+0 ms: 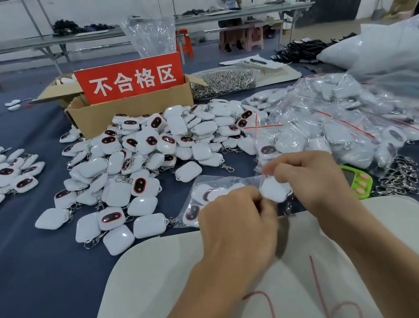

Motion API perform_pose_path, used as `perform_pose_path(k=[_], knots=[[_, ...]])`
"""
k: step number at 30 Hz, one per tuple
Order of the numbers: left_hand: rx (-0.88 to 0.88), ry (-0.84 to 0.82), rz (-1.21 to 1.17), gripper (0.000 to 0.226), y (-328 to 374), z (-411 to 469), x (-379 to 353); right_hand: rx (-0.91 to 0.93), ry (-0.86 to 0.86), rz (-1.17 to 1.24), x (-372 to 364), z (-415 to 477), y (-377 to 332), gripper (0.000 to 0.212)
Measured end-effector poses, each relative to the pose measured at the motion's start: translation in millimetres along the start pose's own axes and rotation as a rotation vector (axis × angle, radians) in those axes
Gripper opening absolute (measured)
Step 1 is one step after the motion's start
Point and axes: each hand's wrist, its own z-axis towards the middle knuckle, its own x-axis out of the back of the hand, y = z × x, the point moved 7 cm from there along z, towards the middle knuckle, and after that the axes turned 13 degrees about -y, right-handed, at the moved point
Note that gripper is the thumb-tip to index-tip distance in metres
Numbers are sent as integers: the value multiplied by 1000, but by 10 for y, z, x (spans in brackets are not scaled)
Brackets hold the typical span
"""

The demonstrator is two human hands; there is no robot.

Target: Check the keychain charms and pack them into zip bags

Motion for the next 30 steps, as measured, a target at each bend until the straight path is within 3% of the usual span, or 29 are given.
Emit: perform_pose_path(k=[2, 4, 11, 18, 23, 26, 30], knots=[[-11, 13, -122, 27, -30, -6, 34, -17, -67, 75, -26, 29, 30, 34], [-24, 55, -214, 27, -49, -12, 80, -41, -145, 133, -64, 46, 65, 27], [-96, 257, -226, 27, -60, -69, 202, -7, -330, 128, -211, 15, 57, 19], [-286, 216, -272, 23, 46, -99, 226, 7, -530, 193, -382, -38, 15, 17], [-265, 216, -359, 20, -31, -31, 266, 24, -515, 421, -354, -6, 35, 23], [-303, 194, -371, 18, -25, -23, 290, 29, -586, 350, -455, -38, 6, 14], [-343, 124, -330, 15, -4, -6, 238, 15, -765, 317, -597, -141, 8, 20]])
